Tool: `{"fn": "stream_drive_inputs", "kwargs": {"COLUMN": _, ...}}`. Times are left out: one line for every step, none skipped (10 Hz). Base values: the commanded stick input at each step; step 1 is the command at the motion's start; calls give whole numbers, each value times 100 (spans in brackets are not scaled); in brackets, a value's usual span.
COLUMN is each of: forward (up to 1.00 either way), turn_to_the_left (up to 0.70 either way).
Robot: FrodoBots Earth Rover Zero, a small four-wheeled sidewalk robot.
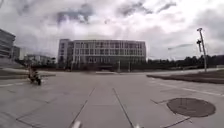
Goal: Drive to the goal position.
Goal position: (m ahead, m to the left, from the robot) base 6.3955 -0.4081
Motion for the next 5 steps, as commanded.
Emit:
{"fn": "stream_drive_inputs", "kwargs": {"forward": 100, "turn_to_the_left": -5}}
{"fn": "stream_drive_inputs", "kwargs": {"forward": 100, "turn_to_the_left": -2}}
{"fn": "stream_drive_inputs", "kwargs": {"forward": 100, "turn_to_the_left": 0}}
{"fn": "stream_drive_inputs", "kwargs": {"forward": 100, "turn_to_the_left": -16}}
{"fn": "stream_drive_inputs", "kwargs": {"forward": 100, "turn_to_the_left": -29}}
